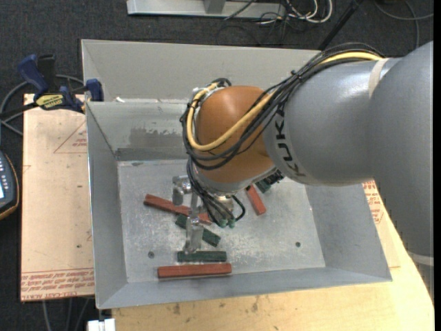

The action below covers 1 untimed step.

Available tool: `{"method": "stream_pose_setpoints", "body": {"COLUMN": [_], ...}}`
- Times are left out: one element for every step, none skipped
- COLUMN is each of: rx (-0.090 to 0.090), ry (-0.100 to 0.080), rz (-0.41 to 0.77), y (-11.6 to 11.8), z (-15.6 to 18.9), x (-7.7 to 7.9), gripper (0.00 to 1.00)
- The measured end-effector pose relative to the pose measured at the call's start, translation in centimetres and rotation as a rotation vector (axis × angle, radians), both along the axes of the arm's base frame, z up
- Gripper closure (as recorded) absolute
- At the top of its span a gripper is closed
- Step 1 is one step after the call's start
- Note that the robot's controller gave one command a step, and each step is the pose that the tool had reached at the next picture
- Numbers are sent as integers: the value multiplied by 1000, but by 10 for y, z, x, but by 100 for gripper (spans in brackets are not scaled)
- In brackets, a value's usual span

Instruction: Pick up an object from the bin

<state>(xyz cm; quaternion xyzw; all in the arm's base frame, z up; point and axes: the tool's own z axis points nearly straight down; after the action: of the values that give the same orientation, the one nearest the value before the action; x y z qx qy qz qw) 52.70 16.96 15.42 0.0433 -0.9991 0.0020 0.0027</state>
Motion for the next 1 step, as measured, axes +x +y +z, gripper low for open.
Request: {"method": "stream_pose_setpoints", "body": {"rx": [6], "ry": [-1], "rz": [384], "y": [-11], "z": [-85], "x": [10], "gripper": [0]}}
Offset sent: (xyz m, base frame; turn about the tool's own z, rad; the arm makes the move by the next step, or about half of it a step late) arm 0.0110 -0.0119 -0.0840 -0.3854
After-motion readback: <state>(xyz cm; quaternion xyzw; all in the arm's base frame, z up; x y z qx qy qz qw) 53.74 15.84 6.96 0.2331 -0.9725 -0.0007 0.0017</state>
